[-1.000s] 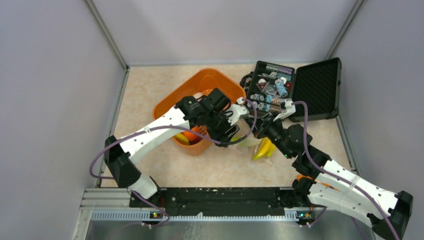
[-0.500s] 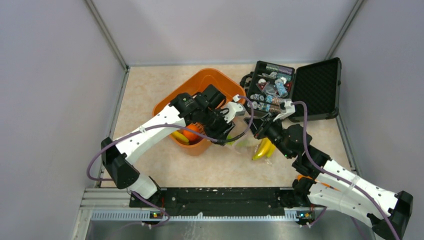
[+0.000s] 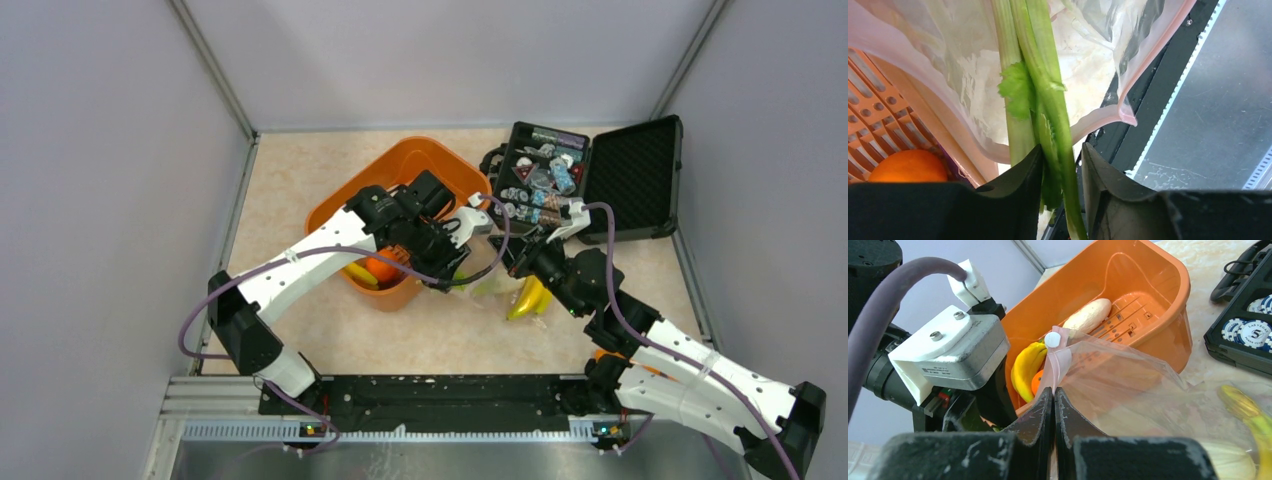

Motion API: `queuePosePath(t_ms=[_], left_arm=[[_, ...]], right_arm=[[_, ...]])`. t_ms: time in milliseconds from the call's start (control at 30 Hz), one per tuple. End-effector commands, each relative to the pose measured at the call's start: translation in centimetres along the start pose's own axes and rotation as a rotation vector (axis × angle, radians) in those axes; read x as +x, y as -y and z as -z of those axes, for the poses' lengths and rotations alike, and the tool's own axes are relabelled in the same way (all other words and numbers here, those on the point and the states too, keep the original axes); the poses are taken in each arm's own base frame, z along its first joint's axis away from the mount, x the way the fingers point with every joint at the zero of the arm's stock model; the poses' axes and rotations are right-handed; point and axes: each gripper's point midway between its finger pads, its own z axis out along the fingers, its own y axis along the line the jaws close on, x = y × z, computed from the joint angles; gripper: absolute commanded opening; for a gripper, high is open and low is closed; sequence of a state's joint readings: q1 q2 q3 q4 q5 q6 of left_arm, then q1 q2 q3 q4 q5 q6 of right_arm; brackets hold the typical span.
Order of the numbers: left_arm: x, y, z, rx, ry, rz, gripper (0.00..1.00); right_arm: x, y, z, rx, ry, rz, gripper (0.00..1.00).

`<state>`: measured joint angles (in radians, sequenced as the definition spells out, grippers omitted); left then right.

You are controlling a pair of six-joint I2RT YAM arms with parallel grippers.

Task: Place the food in the zip-top bag and seal the zipper
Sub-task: Adjust the fake vegetable in the zipper food storage bag.

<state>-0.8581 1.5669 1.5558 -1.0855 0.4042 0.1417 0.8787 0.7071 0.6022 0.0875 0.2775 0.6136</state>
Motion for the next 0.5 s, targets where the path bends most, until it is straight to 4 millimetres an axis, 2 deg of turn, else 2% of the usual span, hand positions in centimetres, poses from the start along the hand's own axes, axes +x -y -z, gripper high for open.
queuePosePath(t_ms=[0, 67, 133, 167, 300, 467], left_arm=[[-0.3, -0.3, 0.6, -0.025, 0.008, -0.019, 0.38], [-0.2, -0.2, 0.6, -0.018, 0.003, -0.023, 0.4], [-0.1, -0.2, 0.5, -0.015, -0.001, -0.026, 0.38], [0.0, -0.2, 0.4, -0.012, -0.006, -0.028, 0.34], [0.4, -0.7, 0.3, -0.032, -0.032, -0.023, 0.02], [-0.8, -0.7, 1.0, -0.06, 0.037, -0.031, 0.0]], right_arm=[[-1.3, -0.7, 0.2, -0.027, 0.042, -0.012, 0.0], [-1.2, -0.6, 0.2, -0.022, 0.042, -0.013, 0.0], [-1.2, -0.5, 0.2, -0.016, 0.044, -0.019, 0.0], [-1.3, -0.5, 0.2, -0.015, 0.048, -0.021, 0.0], [-1.4, -0.4, 0.2, -0.006, 0.052, -0.023, 0.0], [-1.3, -0.1, 0.3, 0.009, 0.049, -0.024, 0.0]])
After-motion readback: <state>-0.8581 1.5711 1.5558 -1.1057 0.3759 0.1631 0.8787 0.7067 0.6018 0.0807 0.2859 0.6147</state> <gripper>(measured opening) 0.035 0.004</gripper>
